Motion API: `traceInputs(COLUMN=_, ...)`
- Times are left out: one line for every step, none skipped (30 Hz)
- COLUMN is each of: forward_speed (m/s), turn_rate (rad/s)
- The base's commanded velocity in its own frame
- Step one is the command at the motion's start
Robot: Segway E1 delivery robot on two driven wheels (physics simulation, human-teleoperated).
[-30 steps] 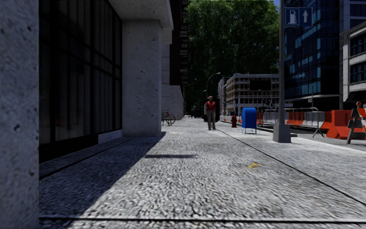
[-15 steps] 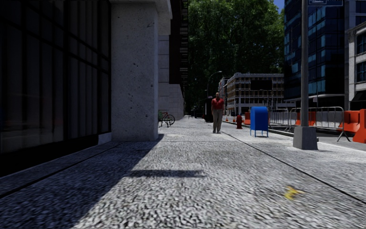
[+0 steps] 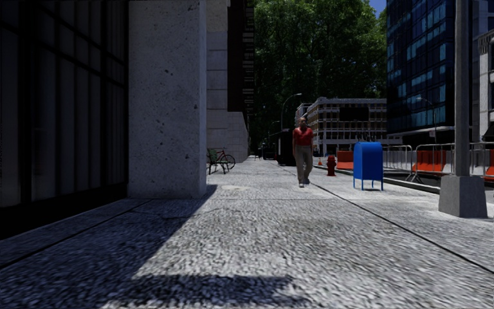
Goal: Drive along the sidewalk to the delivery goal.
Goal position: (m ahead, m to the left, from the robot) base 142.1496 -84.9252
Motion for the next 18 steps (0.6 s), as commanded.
traceInputs(forward_speed=2.0, turn_rate=0.0)
traceInputs(forward_speed=2.0, turn_rate=0.0)
traceInputs(forward_speed=2.0, turn_rate=0.0)
traceInputs(forward_speed=2.0, turn_rate=0.0)
traceInputs(forward_speed=2.0, turn_rate=0.0)
traceInputs(forward_speed=2.0, turn_rate=0.0)
traceInputs(forward_speed=1.97, turn_rate=0.0)
traceInputs(forward_speed=1.97, turn_rate=0.0)
traceInputs(forward_speed=1.97, turn_rate=0.0)
traceInputs(forward_speed=2.0, turn_rate=0.0)
traceInputs(forward_speed=2.0, turn_rate=0.0)
traceInputs(forward_speed=2.0, turn_rate=0.0)
traceInputs(forward_speed=2.0, turn_rate=0.0)
traceInputs(forward_speed=2.0, turn_rate=0.0)
traceInputs(forward_speed=2.0, turn_rate=0.0)
traceInputs(forward_speed=2.0, turn_rate=0.0)
traceInputs(forward_speed=2.0, turn_rate=0.06)
traceInputs(forward_speed=2.0, turn_rate=0.14)
